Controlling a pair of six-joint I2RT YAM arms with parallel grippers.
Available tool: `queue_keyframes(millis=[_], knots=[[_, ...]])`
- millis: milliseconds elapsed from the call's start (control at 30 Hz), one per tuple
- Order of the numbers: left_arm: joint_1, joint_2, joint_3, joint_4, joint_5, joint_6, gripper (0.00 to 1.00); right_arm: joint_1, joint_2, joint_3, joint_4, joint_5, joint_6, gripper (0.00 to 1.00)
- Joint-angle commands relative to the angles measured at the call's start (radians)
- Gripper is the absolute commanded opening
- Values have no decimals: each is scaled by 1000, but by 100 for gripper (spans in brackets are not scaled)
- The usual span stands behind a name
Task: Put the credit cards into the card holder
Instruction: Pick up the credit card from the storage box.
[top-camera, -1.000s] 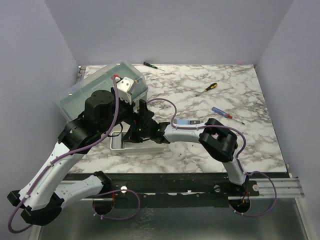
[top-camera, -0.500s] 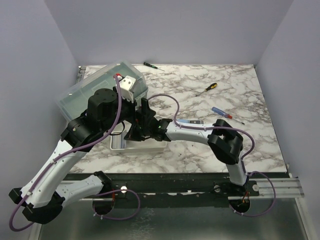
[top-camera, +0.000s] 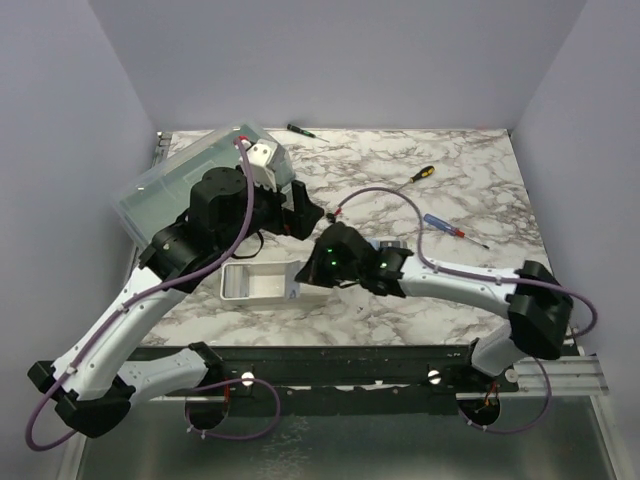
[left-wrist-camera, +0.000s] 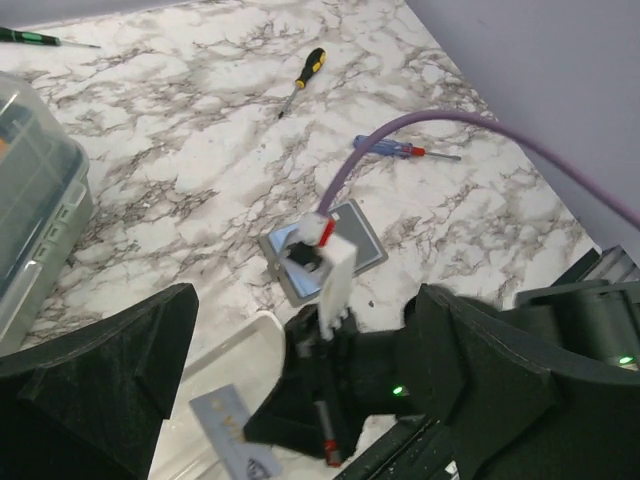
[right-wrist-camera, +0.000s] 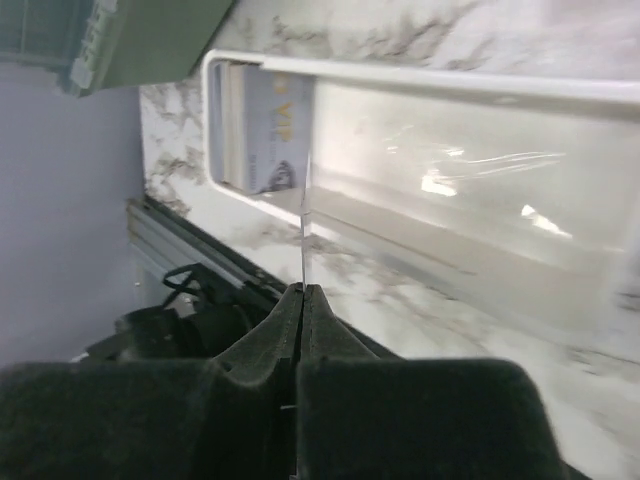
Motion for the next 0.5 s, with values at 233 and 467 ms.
queue_keyframes(millis=[233, 467], knots=[[14, 311, -124, 250, 240, -211, 89, -647, -488, -464, 41, -450, -453, 0], [14, 616, -115, 343, 366, -310, 64, -946, -351, -498, 80, -779, -575, 0]])
